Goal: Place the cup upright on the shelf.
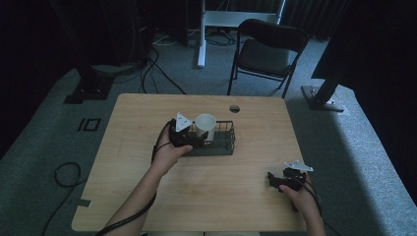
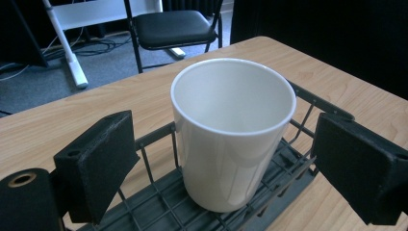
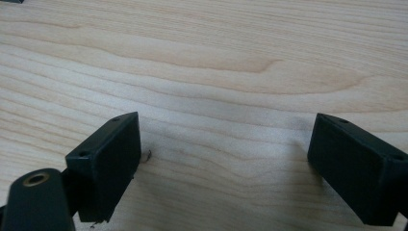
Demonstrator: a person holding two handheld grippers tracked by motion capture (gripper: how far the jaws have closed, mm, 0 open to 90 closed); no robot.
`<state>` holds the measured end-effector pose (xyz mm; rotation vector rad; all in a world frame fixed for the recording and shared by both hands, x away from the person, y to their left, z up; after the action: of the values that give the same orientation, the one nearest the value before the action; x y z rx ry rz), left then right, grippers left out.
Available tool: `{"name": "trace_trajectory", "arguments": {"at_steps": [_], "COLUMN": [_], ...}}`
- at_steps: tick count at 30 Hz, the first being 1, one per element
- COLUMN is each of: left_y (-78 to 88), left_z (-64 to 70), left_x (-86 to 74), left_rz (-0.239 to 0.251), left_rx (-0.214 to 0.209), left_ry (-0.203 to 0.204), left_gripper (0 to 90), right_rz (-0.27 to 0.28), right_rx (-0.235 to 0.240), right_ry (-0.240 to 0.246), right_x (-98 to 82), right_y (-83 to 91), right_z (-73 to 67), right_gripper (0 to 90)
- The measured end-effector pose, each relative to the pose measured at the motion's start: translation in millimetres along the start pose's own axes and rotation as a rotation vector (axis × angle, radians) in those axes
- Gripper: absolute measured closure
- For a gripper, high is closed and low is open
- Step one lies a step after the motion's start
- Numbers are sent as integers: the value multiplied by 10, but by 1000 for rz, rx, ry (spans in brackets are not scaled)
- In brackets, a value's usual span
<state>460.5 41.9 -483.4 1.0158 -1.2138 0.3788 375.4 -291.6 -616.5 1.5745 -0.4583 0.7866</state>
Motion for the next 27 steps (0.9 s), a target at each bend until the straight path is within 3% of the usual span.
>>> {"name": "trace_trajectory", "arguments": {"at_steps": [11,27], "left_y": [210,501], "left_z": [-50,-264], "left_x": [-73,-374], "left_rz": [2,9], "left_rx": [4,42], "left_ry": [-10,45], "left_gripper": [94,96], "right_rz": [0,0], "right_rx": [0,0], "right_ry": [0,0], "right_x": [0,0], "right_y": [0,0], "right_z": [0,0], "right_gripper": [109,109]}}
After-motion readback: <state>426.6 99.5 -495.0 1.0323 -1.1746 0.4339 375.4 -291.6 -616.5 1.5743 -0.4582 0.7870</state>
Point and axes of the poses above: each handheld gripper's, and its own axes: y roughly backward along the jaws, x roughly out of its top, z roughly to its right, the point moved 9 cm from there along -y, roughly forward along the jaws, and after that the axes turned 1 degree about -z, right-handed, at the moved point
